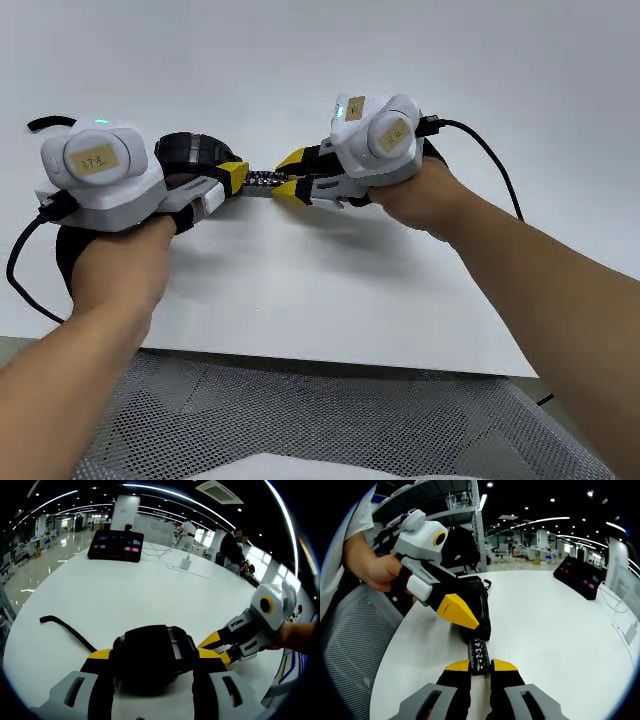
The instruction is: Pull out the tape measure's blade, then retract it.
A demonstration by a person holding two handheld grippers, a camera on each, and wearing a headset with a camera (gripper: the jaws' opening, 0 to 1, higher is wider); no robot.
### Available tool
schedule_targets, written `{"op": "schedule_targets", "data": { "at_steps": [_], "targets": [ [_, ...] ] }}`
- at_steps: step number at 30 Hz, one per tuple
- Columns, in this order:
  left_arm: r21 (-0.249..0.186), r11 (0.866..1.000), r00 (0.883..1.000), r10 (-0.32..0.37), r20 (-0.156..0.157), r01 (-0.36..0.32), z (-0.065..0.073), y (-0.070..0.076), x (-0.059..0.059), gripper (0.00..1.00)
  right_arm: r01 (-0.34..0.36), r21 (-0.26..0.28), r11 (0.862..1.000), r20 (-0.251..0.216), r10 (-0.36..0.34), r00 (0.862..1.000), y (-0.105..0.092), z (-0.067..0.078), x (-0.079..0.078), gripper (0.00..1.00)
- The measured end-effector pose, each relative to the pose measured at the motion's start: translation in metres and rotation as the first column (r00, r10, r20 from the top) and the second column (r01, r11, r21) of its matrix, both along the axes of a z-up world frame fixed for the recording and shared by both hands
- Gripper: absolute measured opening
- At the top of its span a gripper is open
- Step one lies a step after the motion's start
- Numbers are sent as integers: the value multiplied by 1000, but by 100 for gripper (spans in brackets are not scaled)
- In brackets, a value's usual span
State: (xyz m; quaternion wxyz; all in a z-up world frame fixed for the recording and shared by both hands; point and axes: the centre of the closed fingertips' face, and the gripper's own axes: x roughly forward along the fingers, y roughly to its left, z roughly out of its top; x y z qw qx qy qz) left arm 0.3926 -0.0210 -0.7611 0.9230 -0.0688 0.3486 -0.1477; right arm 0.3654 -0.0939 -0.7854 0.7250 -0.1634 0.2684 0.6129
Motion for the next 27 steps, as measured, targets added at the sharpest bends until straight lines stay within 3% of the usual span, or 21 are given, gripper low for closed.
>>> {"op": "schedule_targets", "data": {
  "at_steps": [27],
  "targets": [
    [-14,1000,1000,9,-1,-9,2,0,1,59,2,45,999,-8,-2,1000,27,1,2,11]
  ]
}}
